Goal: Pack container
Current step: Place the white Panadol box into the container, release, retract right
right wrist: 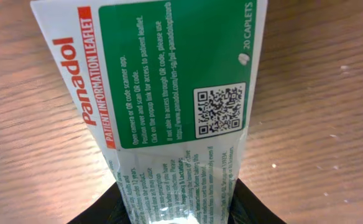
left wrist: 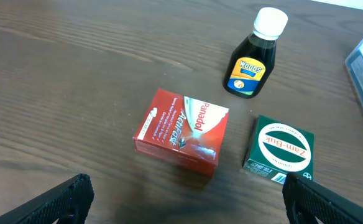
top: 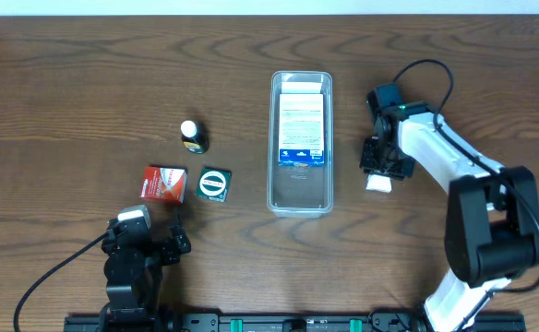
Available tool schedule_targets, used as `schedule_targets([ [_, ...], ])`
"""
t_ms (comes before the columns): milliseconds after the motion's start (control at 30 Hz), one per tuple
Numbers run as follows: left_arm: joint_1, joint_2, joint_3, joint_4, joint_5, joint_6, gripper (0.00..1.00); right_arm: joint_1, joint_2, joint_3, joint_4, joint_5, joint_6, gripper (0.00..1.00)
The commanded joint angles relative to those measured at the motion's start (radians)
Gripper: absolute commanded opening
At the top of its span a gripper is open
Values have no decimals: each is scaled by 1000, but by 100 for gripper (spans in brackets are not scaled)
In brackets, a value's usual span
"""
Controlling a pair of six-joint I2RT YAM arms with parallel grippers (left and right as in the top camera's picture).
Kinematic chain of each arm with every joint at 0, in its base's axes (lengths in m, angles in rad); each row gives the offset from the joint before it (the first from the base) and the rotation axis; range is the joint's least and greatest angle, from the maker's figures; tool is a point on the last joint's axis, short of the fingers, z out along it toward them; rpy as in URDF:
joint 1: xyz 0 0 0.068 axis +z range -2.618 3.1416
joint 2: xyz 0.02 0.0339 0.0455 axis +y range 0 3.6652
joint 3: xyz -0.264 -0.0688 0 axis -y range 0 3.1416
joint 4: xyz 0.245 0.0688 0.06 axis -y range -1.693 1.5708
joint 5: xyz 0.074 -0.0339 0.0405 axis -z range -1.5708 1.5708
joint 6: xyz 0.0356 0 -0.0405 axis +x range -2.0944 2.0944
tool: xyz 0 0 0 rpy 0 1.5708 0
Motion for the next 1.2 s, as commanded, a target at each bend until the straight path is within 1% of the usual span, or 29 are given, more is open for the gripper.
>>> schedule_targets([
  [0, 5, -6, -14, -1, -2, -9, 98, -1, -120, -4, -2, 15, -48, 35],
  [167, 5, -6, -14, -1, -2, -9, 98, 40, -317, -3, 1, -18, -92, 35],
  [267, 5, -6, -14, -1, -2, -9, 98, 97, -432, -3, 32, -54, -100, 35],
  [333, 5, -6, -14, -1, -2, -9, 98, 153, -489, -3, 70, -54, -99, 35],
  [433, 5, -6, -14, -1, -2, -9, 98, 240, -519, -3, 146, -50, -85, 37],
  [533, 5, -6, -14, -1, -2, -9, 98, 311, -484, -3, 227, -33, -17, 37],
  [600, 5, -6, -14, -1, -2, -9, 98, 335, -426, -3, 290, -31, 29, 35],
  [733, 5, -6, -14, -1, -2, -9, 98, 343, -277, -3, 416, -33, 117, 36],
  [867, 5, -6, -14, -1, -2, -9, 98, 332, -136, 10, 523, -76, 148, 37],
  [933, 5, -6, -14, -1, -2, -9, 98, 325, -81, 26, 571, -131, 143, 42],
  [1033, 5, -6, -14, -1, -2, -9, 98, 319, -47, 40, 590, -143, 140, 59],
  [1167, 5, -6, -14, -1, -2, -9, 98, 307, -47, 48, 599, -140, 115, 64],
])
